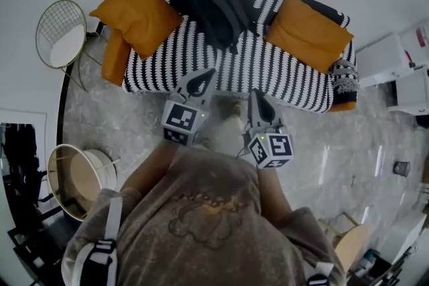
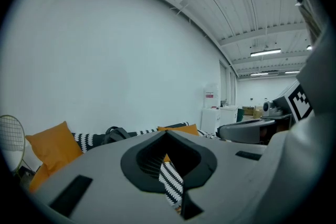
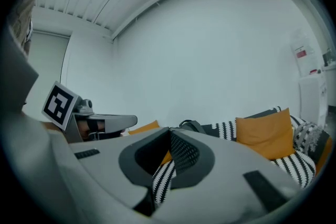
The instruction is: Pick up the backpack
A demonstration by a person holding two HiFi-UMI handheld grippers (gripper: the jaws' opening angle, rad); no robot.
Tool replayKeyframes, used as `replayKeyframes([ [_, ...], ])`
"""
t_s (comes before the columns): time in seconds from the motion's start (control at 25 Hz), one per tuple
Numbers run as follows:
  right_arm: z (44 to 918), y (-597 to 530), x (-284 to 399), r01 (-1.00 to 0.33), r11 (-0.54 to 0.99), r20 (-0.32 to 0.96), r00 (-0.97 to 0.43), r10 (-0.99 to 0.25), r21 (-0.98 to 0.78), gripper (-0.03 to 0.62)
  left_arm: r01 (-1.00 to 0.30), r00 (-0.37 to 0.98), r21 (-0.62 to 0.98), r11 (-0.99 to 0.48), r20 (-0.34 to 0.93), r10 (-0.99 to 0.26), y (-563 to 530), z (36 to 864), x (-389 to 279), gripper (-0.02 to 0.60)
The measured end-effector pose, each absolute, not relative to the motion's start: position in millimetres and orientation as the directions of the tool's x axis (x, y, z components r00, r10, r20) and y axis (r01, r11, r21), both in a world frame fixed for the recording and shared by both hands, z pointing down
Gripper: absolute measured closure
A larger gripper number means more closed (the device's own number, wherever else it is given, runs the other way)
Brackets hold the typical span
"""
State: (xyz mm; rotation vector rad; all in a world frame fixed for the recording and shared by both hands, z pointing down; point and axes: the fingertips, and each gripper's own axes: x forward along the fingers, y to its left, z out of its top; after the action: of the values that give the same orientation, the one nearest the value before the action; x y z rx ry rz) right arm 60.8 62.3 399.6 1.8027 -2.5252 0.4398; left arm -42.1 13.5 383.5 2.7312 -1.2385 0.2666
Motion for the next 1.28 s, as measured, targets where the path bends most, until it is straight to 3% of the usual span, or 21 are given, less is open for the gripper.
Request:
replayKeyframes([
  [0.56, 401, -105, 101, -0.896, 0.386, 0.154, -0.423, -0.893, -0.222, 0.594, -0.806, 0.579, 0.024, -0.592, 0.243, -0.778, -136, 394, -2, 0.583],
  [1.28, 415, -311, 140, -0.820, 0.518, 0.182, -0.563, -0.806, -0.241, 0.592, -0.911, 0.409, 0.078, -0.405, 0.307, -0.859, -318, 416, 27, 0.581],
])
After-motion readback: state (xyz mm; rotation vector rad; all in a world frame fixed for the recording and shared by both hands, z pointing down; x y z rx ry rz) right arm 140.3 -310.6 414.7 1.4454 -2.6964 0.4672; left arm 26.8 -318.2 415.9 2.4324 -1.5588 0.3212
